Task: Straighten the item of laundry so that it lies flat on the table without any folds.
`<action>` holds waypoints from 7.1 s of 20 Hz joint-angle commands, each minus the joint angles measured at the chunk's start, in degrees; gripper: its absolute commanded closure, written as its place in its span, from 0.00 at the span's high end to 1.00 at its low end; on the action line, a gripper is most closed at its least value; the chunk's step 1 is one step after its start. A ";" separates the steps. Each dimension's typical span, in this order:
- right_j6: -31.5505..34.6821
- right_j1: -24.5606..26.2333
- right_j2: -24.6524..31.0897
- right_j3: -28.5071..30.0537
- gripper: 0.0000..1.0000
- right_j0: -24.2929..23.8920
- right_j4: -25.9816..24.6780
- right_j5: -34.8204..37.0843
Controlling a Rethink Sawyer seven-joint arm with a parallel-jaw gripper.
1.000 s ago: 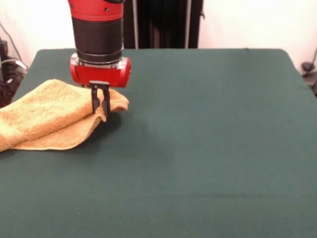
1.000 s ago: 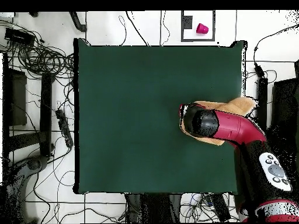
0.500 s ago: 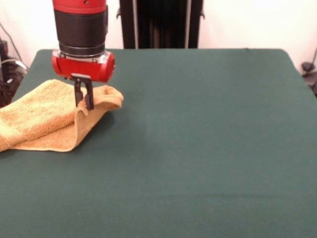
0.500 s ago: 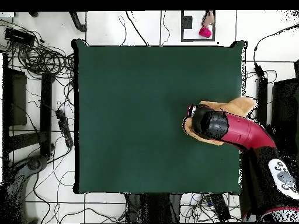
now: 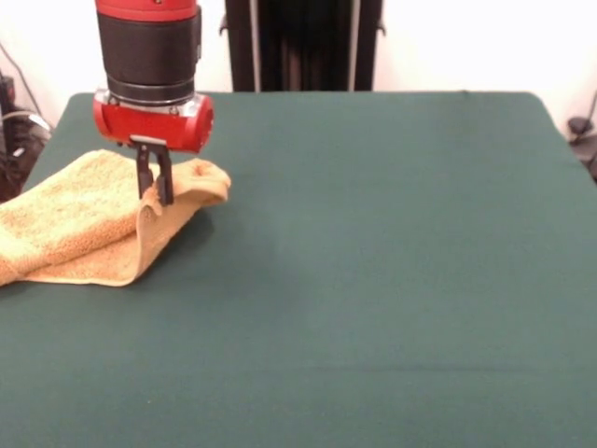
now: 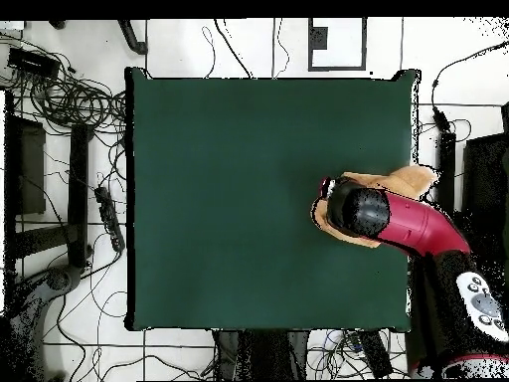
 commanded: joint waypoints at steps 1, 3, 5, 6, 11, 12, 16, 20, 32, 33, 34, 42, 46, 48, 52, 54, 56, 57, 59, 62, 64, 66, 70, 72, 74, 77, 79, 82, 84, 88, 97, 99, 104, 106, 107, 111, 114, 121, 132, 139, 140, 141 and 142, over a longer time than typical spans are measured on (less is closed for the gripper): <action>13.92 4.65 0.22 -2.43 0.00 6.60 4.86 3.71; 14.69 4.62 -0.51 -2.84 0.00 8.05 6.17 4.31; 15.40 4.98 -1.33 -3.58 0.00 9.50 7.45 4.86; 15.81 5.19 -1.76 -4.04 0.00 10.22 7.98 5.14; 17.41 6.88 -4.83 -7.43 0.00 14.19 10.81 6.52; 17.59 7.14 -5.27 -7.83 0.00 14.76 11.39 6.63; 18.50 8.01 -7.33 -9.24 0.00 17.37 13.88 7.08; 18.79 9.29 -8.70 -10.92 0.00 19.42 16.64 7.38; 22.51 10.78 -12.21 -13.65 0.00 26.29 22.50 9.63; 22.91 11.00 -12.46 -13.78 0.00 26.80 22.88 9.08; 24.13 11.32 -13.76 -14.28 0.00 27.97 23.13 8.72; 29.22 13.35 -18.19 -15.89 0.00 32.60 25.74 7.85; 30.99 14.60 -18.93 -16.71 0.00 34.07 27.06 6.21; 32.39 15.11 -19.67 -17.68 0.00 35.19 27.99 7.43; 33.68 15.72 -19.82 -19.50 0.00 36.40 29.45 10.36; 34.22 16.28 -20.34 -20.37 0.00 36.94 29.88 11.31; 35.14 17.23 -21.23 -21.55 0.00 37.53 30.34 11.84; 36.00 17.81 -22.08 -22.44 0.00 38.03 30.61 12.47; 37.25 18.32 -22.83 -23.19 0.00 38.60 31.32 13.29; 38.68 18.83 -23.94 -24.39 0.00 39.46 31.76 15.01; 39.66 18.83 -24.01 -24.51 0.00 40.08 32.52 14.86; 40.33 18.80 -23.38 -24.92 0.00 40.20 33.58 13.77; 41.19 19.41 -23.86 -27.78 0.00 40.15 34.25 16.56; 40.78 19.56 -24.02 -28.06 0.00 40.36 33.89 16.24; 40.86 19.68 -24.48 -28.03 0.00 40.77 33.58 15.72; 39.67 18.34 -22.60 -25.31 1.00 40.13 33.75 12.12; 38.73 17.61 -21.56 -23.91 1.00 39.58 33.83 10.45; 37.65 17.56 -21.57 -23.98 1.00 39.34 33.55 10.65; 37.10 17.65 -21.62 -23.89 1.00 39.15 33.22 10.22; 34.29 16.49 -18.87 -20.65 1.00 36.49 32.83 5.02; 14.11 7.42 -3.70 -6.76 1.00 17.79 24.97 -0.05; 13.21 6.40 -2.17 -4.93 1.00 15.53 22.60 -0.94; 14.09 5.84 0.85 -2.96 1.00 11.47 16.33 -2.71; 15.40 5.89 1.47 -2.60 1.00 10.62 14.05 -3.29; 15.71 5.90 1.68 -2.76 1.00 10.27 12.81 -3.43; 18.24 6.04 1.66 -3.48 1.00 9.93 9.30 -2.73; 19.95 5.96 1.53 -3.93 1.00 10.03 7.87 -1.85; 22.38 5.85 2.08 -4.83 1.00 9.65 6.00 -1.24; 23.77 6.01 3.78 -5.42 1.00 6.71 4.94 -2.75; 22.50 6.70 3.27 -6.11 1.00 5.13 3.82 -2.35; 22.24 6.89 3.43 -6.25 1.00 4.82 3.75 -2.26; 22.06 7.05 3.62 -6.19 1.00 4.48 3.68 -2.30; 21.99 7.20 3.47 -6.38 1.00 4.39 3.46 -2.41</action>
